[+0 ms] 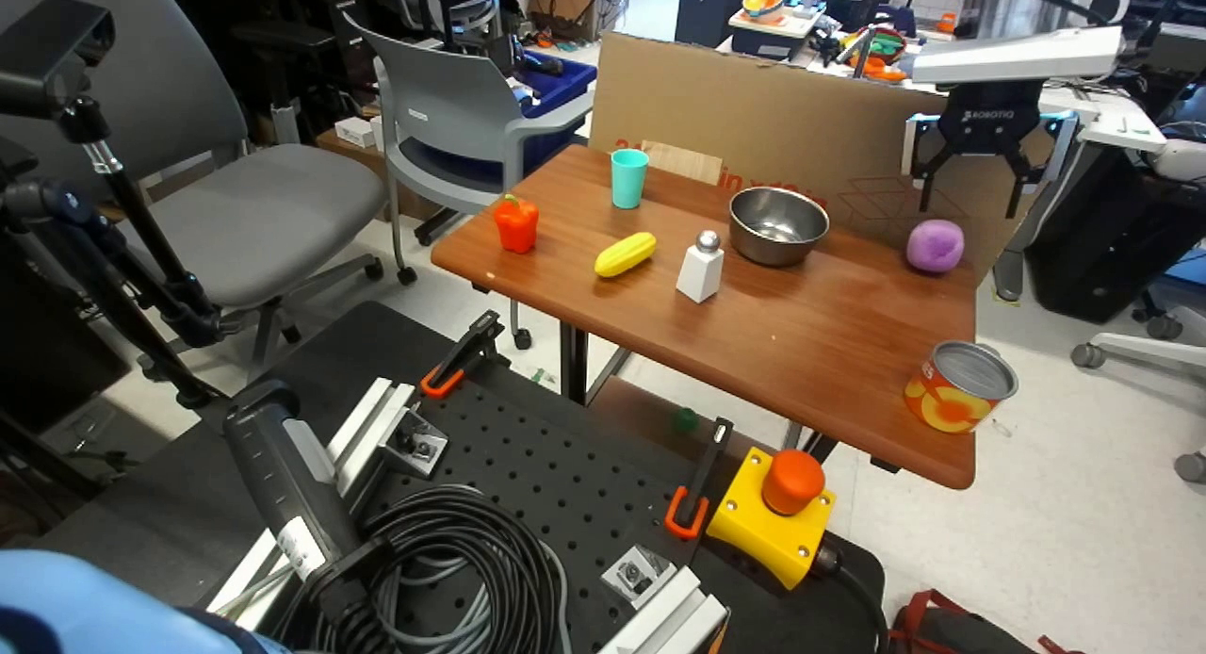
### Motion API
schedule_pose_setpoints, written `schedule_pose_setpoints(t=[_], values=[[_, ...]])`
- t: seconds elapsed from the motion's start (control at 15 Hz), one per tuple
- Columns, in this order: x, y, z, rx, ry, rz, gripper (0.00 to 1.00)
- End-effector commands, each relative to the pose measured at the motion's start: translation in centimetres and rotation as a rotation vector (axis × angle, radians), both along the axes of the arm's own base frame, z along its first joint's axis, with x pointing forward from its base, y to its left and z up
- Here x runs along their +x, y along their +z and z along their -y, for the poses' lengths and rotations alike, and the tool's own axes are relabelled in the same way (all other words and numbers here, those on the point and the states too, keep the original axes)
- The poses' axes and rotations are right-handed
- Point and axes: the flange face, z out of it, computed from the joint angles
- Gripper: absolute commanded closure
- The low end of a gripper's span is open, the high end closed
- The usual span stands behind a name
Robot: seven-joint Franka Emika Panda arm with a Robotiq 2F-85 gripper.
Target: Bring the purple toy closer to the cardboard
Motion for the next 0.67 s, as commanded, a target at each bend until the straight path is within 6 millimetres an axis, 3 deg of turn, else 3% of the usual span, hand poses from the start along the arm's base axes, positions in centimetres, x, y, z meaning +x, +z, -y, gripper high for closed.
schedule_pose_setpoints(t=[0.0, 0.27, 0.33, 0.47, 0.6], values=[[-2.7, 5.2, 0.2, 0.011, 0.05, 0.062, 0.0], [-6.4, 8.7, 0.6, 0.083, 0.044, 0.074, 0.0], [-3.6, 7.6, 0.8, 0.029, 0.036, 0.061, 0.0], [-4.3, 8.6, 1.0, 0.03, 0.03, 0.063, 0.0], [-4.2, 7.9, 0.9, 0.031, 0.032, 0.057, 0.0]])
